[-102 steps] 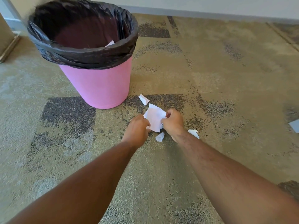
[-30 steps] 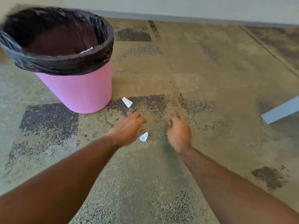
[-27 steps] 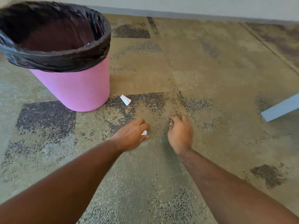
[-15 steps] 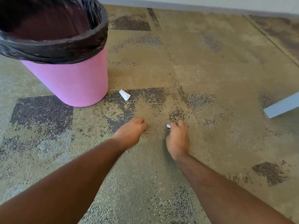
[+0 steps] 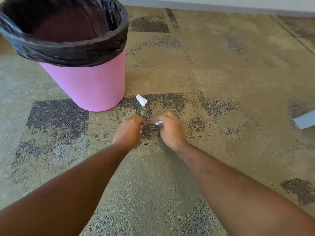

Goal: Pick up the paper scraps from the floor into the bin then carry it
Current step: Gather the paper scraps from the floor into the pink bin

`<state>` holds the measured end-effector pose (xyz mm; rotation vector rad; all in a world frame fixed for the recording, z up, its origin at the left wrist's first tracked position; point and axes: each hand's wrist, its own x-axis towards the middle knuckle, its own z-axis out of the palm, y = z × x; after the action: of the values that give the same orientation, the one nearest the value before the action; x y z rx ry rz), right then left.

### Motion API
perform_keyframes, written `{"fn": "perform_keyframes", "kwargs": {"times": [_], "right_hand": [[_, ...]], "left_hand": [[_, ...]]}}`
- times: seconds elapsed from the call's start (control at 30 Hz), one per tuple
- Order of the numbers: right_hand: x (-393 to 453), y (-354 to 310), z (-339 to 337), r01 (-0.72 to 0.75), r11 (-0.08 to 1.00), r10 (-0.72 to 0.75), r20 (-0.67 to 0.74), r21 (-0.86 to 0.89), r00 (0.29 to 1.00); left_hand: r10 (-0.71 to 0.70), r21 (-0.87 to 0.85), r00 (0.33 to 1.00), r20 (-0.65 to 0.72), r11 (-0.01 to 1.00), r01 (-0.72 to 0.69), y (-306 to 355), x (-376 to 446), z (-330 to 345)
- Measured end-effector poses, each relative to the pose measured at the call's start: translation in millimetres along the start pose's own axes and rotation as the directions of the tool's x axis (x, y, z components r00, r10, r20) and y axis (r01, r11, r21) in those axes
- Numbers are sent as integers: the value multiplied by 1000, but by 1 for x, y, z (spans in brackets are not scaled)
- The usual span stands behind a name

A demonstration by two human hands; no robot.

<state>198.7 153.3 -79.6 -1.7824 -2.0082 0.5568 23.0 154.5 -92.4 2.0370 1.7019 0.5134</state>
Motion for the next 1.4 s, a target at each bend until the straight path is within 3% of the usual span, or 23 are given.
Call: {"fn": "perform_keyframes", "kwargs": {"times": [0.2, 0.5, 0.7, 0.83, 1.13, 1.3, 1.4], "right_hand": [[45, -32, 12, -26, 999, 18, 204, 36, 979], [80, -60, 14, -85, 991, 118, 390, -101, 913], [83, -63, 16, -65, 987, 121, 419, -147, 900], [70, -59, 15, -42, 997, 63, 324, -72, 944], [21, -44, 0, -138, 983, 133, 50, 119, 990], [28, -72, -31, -88, 967, 130, -162, 239, 978], [39, -104, -55, -35, 945, 155, -352, 324, 923]], "left_hand": [[-192, -69, 978, 81, 978, 198, -14, 0, -9], [-149, -49, 989, 24, 988, 150, -13, -6, -7], [-110, -64, 994, 25, 992, 112, -14, -12, -6], [-113, -66, 993, 27, 991, 115, -15, -14, -7], [-59, -41, 996, -62, 998, 57, 1, -31, -18], [41, -83, 943, -329, 994, -72, 29, -19, -64], [123, -31, 881, -457, 988, -154, 46, -6, -105]]}}
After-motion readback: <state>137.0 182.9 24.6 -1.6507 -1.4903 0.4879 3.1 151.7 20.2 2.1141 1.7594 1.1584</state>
